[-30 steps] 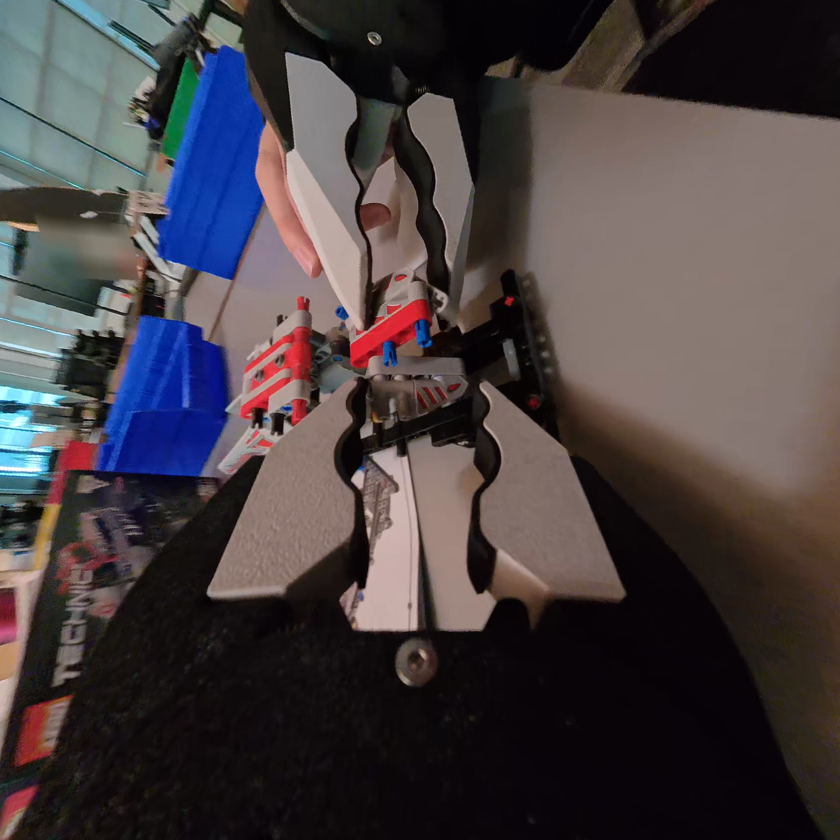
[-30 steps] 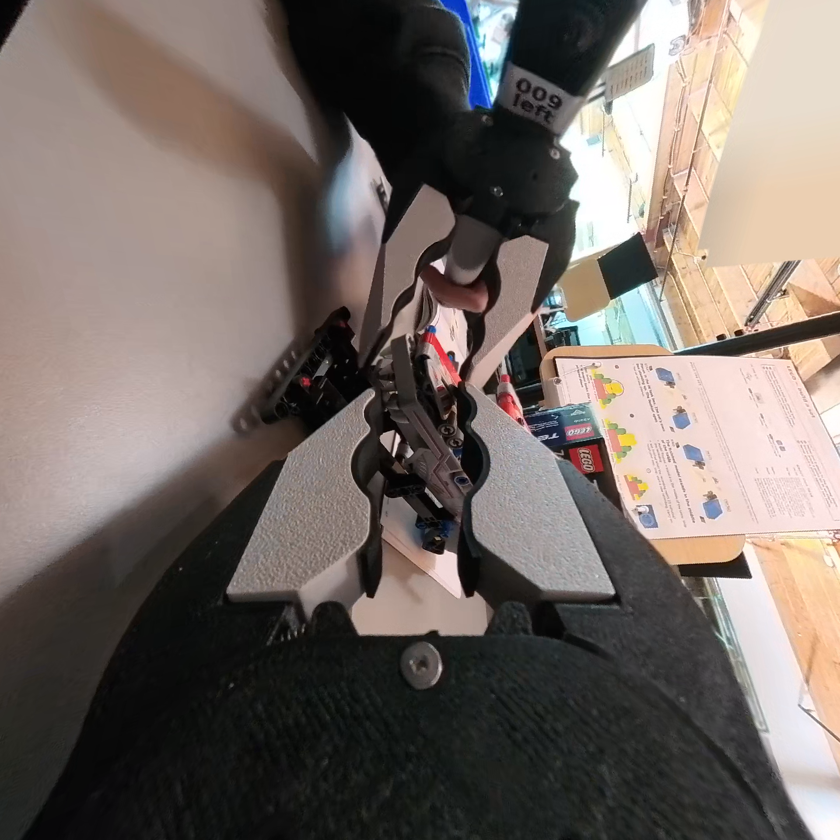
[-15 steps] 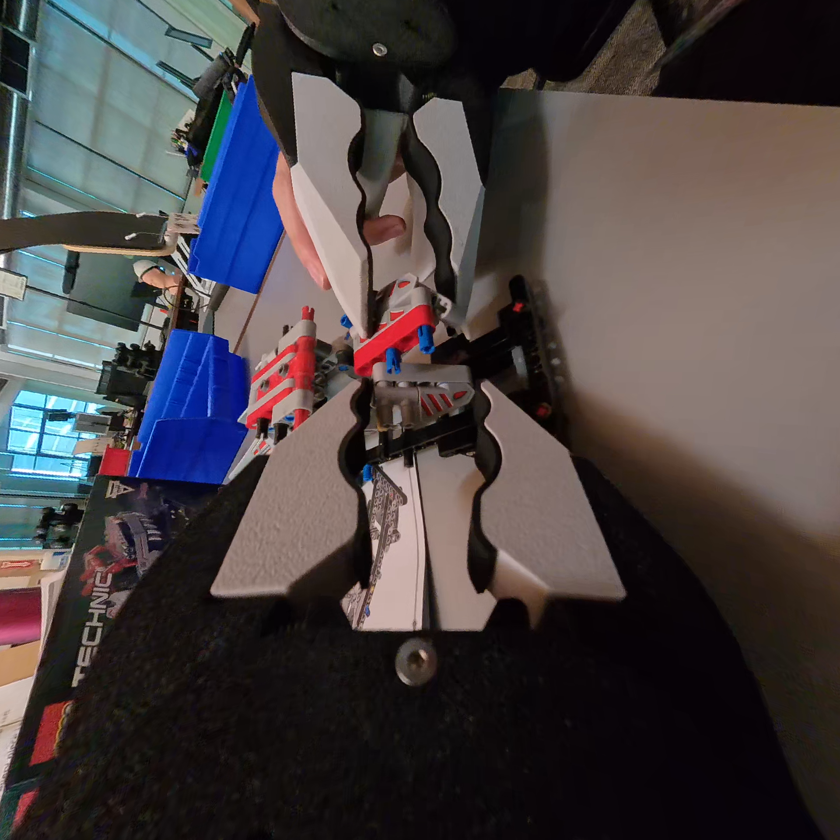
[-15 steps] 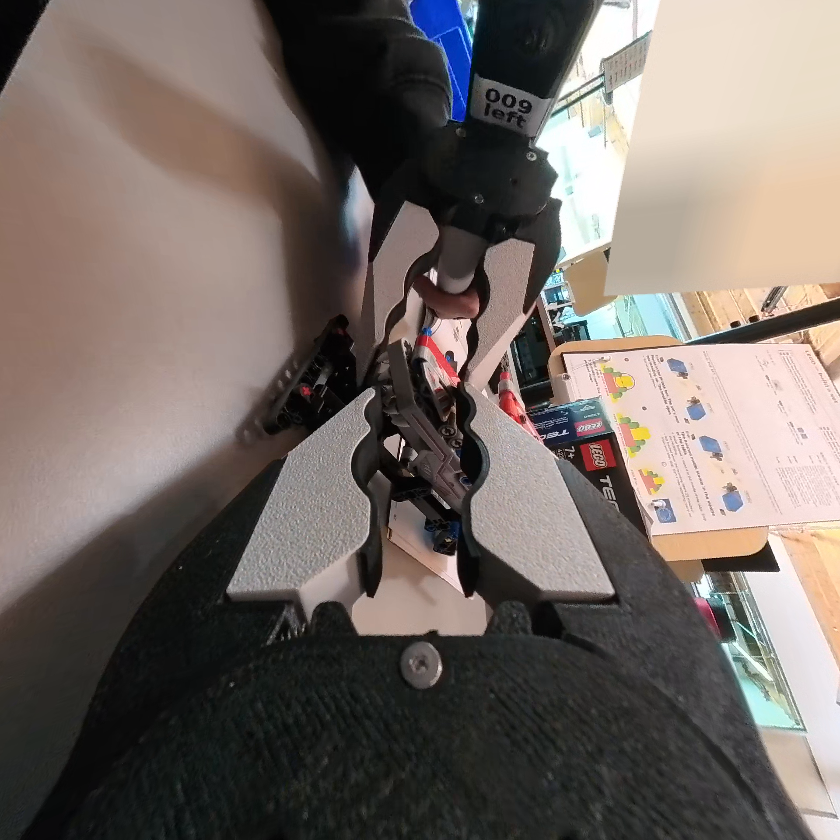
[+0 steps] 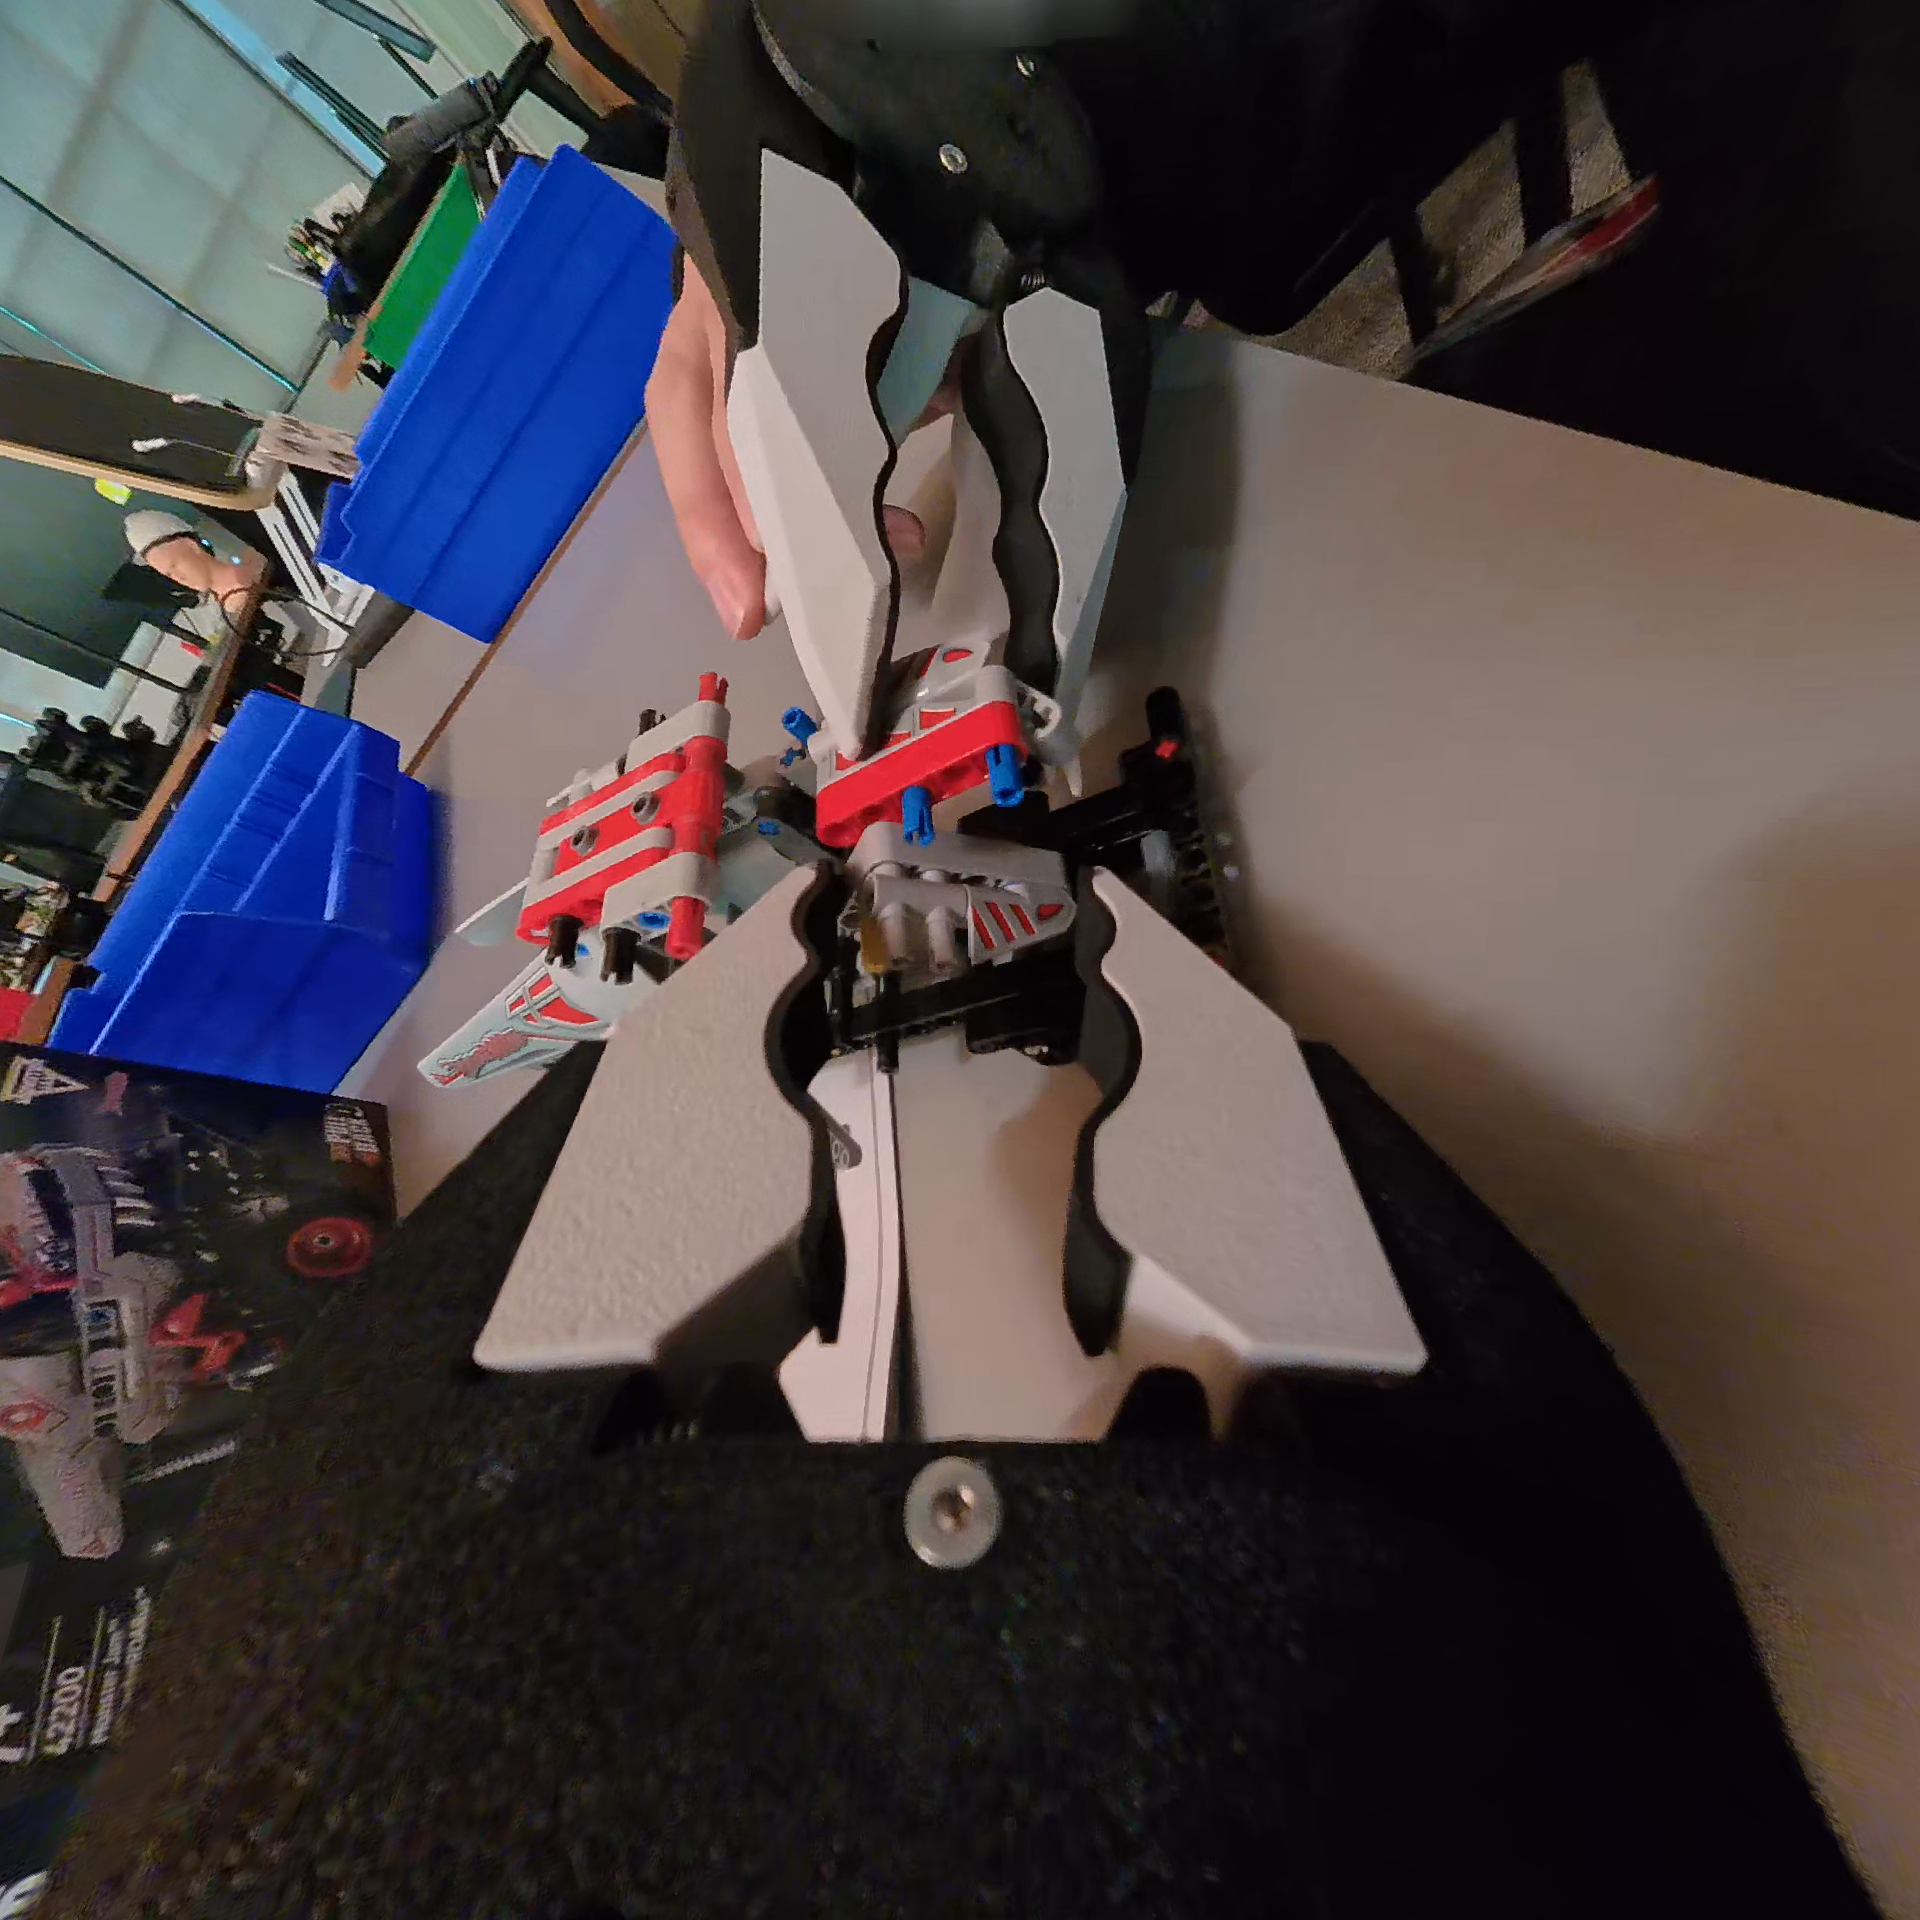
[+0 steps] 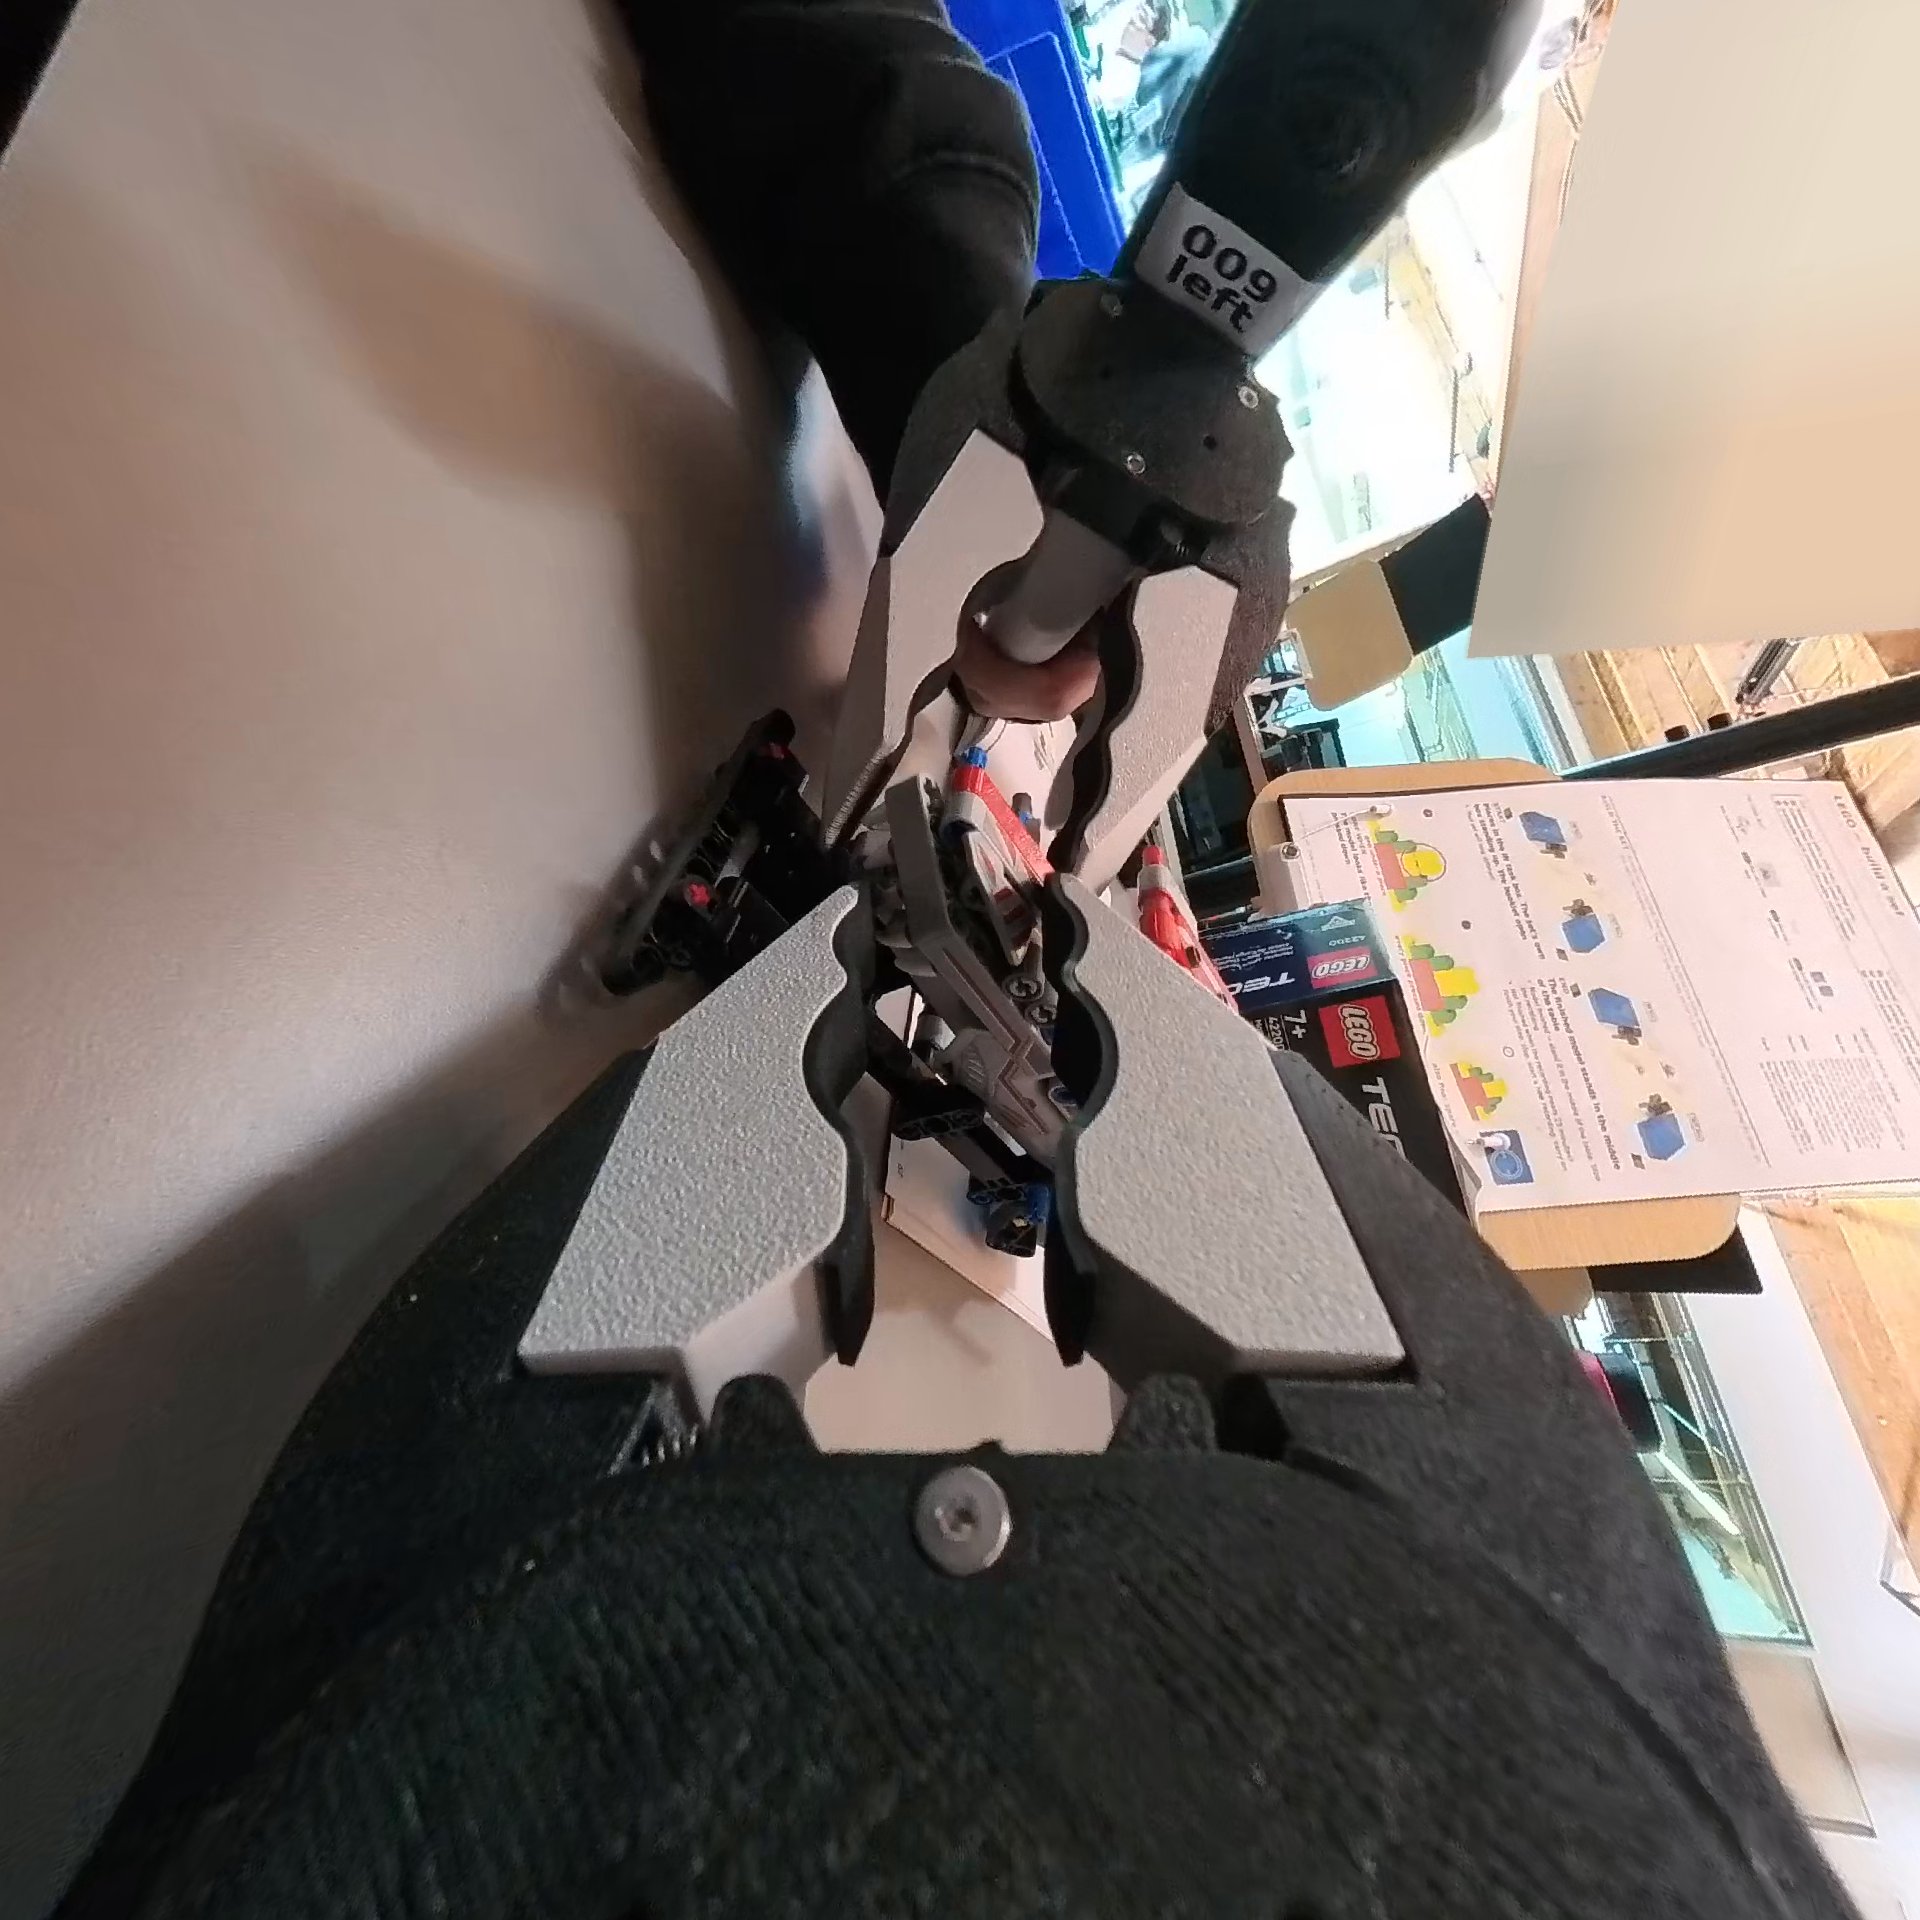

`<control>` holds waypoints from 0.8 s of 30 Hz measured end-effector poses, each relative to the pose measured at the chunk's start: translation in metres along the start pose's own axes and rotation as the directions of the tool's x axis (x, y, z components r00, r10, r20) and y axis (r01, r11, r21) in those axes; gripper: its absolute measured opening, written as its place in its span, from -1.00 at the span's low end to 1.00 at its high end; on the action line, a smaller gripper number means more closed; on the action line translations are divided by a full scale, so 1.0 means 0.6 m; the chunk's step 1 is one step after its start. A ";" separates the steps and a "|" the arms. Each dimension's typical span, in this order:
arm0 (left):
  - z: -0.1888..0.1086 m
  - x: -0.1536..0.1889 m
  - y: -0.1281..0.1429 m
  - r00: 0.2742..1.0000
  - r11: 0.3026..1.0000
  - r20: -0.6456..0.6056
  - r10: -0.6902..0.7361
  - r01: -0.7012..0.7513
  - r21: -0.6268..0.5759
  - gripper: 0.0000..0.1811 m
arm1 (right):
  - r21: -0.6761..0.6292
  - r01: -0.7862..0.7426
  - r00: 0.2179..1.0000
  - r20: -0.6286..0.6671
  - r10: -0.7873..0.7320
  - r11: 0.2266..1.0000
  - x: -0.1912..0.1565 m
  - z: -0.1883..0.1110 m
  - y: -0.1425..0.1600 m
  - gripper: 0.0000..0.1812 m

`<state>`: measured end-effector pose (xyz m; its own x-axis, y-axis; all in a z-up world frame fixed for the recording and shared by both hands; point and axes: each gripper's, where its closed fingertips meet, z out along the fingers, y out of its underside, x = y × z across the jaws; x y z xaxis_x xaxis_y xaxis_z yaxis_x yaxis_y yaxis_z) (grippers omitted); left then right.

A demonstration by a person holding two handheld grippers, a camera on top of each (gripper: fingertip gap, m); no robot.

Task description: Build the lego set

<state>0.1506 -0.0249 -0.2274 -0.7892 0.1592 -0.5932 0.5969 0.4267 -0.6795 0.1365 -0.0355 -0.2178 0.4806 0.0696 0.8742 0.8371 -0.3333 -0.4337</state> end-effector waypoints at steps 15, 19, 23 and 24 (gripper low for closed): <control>-0.023 0.004 -0.007 0.882 0.901 -0.243 -0.403 0.430 0.066 -0.53 | -0.037 0.051 0.999 0.002 -0.051 0.998 0.003 -0.003 0.007 -0.68; -0.022 0.004 -0.019 0.725 0.761 -0.357 -0.588 0.646 0.057 -0.53 | -0.045 0.069 0.998 0.003 -0.069 0.997 0.003 -0.002 0.007 -0.68; -0.024 0.003 -0.024 0.618 0.672 -0.421 -0.664 0.740 0.027 -0.53 | -0.044 0.072 0.997 0.005 -0.072 0.996 0.003 -0.002 0.007 -0.68; -0.025 0.002 -0.024 0.587 0.646 -0.439 -0.680 0.763 0.018 -0.53 | -0.045 0.075 0.997 0.005 -0.075 0.996 0.003 -0.002 0.007 -0.68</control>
<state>0.1386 -0.0178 -0.2119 -0.9327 0.1941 0.3041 -0.2140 0.3810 -0.8995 0.1405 -0.0376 -0.2177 0.4180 0.0990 0.9030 0.8583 -0.3687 -0.3569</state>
